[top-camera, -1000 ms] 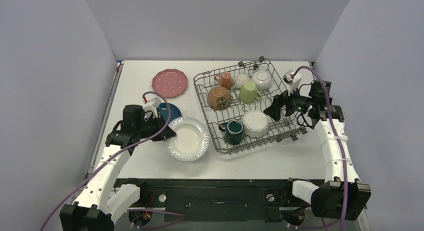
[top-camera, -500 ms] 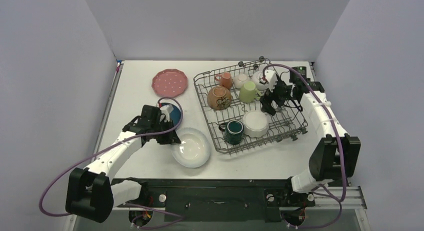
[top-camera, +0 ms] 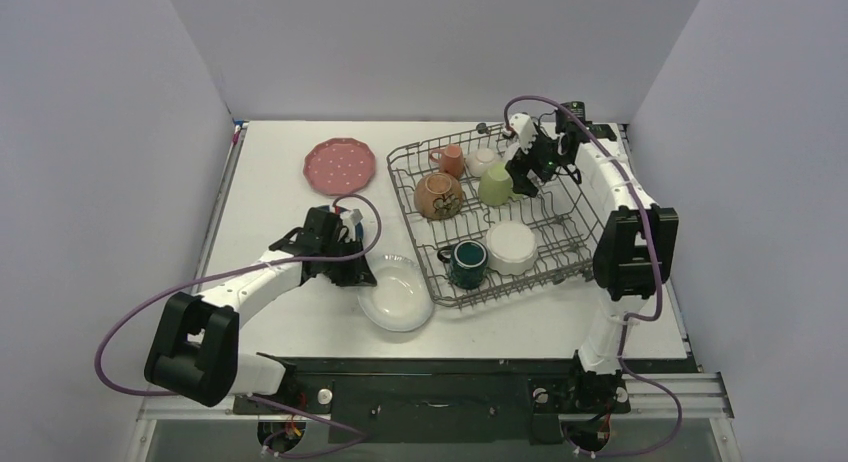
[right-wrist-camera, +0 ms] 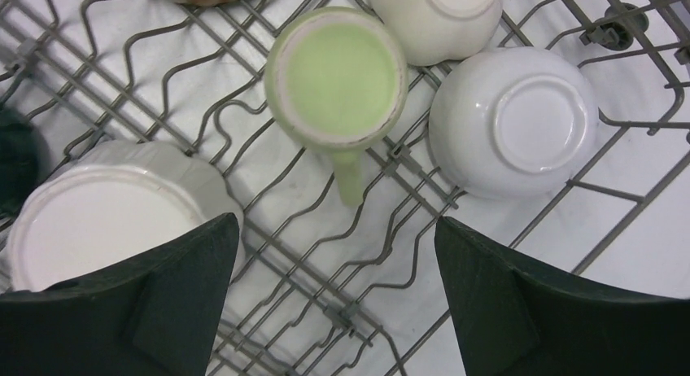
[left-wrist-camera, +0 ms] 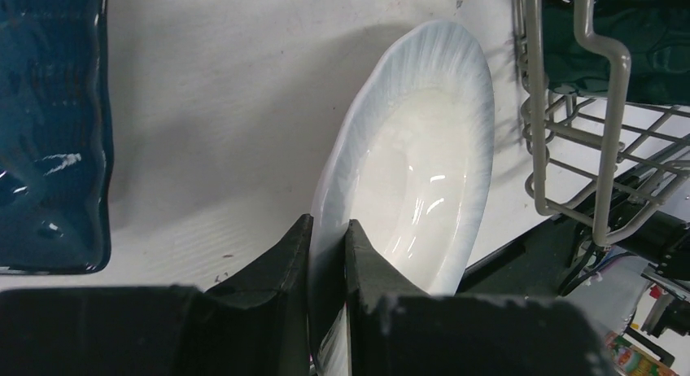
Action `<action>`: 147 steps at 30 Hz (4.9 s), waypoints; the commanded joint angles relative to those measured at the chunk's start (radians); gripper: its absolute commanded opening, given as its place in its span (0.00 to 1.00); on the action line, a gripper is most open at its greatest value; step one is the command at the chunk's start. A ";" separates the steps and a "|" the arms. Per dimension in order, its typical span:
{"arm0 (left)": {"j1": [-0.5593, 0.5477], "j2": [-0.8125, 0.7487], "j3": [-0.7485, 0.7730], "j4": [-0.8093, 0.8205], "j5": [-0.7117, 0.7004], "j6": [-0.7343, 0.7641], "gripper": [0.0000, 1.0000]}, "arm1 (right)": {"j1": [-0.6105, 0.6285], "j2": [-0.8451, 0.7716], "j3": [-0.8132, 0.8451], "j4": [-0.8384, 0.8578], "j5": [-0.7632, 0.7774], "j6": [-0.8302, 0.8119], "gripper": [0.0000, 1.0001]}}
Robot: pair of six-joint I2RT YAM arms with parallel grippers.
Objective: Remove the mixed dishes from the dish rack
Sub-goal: Place the plate at the center of the board, then pick up the cup from the dish rack, then place the cup at the center of the board.
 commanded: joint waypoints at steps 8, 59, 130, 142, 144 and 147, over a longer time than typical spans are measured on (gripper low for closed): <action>-0.013 0.023 -0.024 0.054 -0.108 -0.040 0.24 | 0.032 0.208 0.173 -0.084 0.099 -0.061 0.72; -0.005 -0.100 -0.094 1.386 0.218 -0.627 0.96 | 0.001 -0.381 -0.175 0.222 -0.442 0.723 0.00; 0.263 -0.074 0.013 1.107 0.357 -0.638 0.00 | 0.031 -0.719 -0.621 0.224 -0.484 0.536 0.79; 0.385 -0.108 0.324 0.179 -0.070 -0.114 0.00 | -0.006 -0.733 -0.655 0.218 -0.475 0.516 0.79; 0.392 -0.091 0.350 0.149 -0.134 -0.090 0.00 | -0.006 -0.736 -0.658 0.219 -0.473 0.515 0.79; 0.395 -0.058 0.396 0.110 -0.241 -0.071 0.00 | -0.006 -0.735 -0.659 0.218 -0.471 0.515 0.79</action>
